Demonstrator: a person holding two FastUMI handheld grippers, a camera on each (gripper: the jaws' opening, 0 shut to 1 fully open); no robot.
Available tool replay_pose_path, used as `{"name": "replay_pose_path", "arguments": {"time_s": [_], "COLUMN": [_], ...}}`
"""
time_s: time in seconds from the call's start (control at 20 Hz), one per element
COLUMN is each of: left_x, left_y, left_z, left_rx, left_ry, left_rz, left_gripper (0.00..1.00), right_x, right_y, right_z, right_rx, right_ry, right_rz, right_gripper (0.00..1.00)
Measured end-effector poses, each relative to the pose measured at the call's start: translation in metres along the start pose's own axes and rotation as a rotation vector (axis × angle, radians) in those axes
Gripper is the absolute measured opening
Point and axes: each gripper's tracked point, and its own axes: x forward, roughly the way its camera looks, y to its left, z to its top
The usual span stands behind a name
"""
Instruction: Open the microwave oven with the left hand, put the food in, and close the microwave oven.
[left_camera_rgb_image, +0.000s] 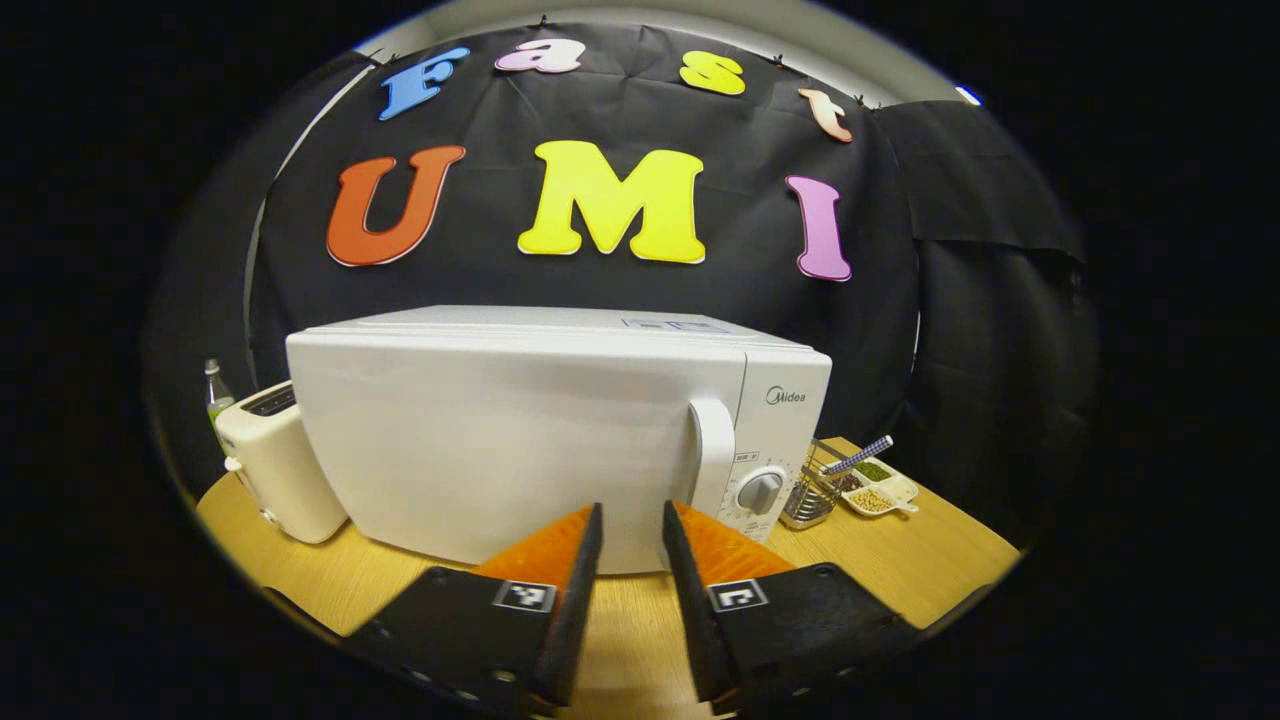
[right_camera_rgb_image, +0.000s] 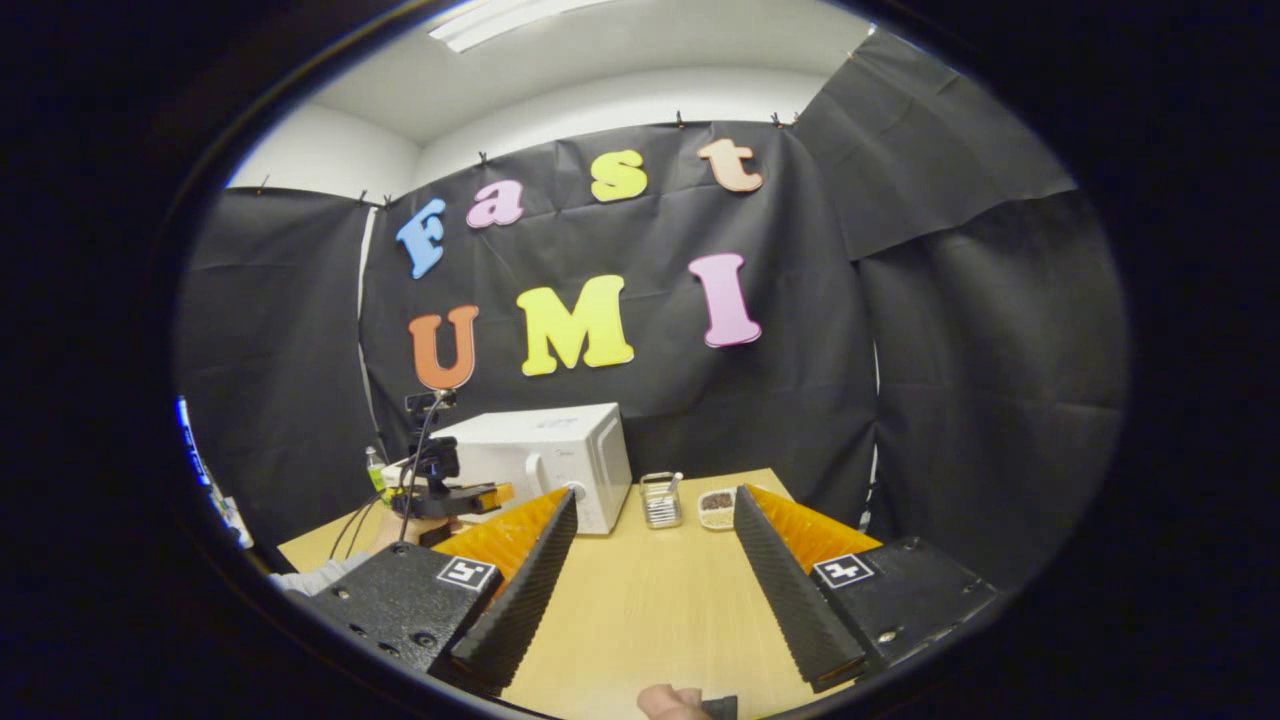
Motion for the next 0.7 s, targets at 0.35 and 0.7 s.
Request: {"name": "replay_pose_path", "arguments": {"time_s": [0.35, 0.7], "left_x": [-0.128, -0.283], "left_y": [0.013, -0.026], "left_z": [0.04, 0.087], "left_rx": [-0.06, -0.084], "left_ry": [-0.089, -0.256], "left_rz": [0.078, -0.024], "left_gripper": [0.93, 0.93], "right_x": [-0.017, -0.044], "right_y": [0.025, 0.042], "right_z": [0.005, 0.022], "right_rx": [-0.018, -0.022], "right_ry": [-0.005, -0.038], "right_rz": [0.014, -0.006], "right_gripper": [1.0, 0.91]}}
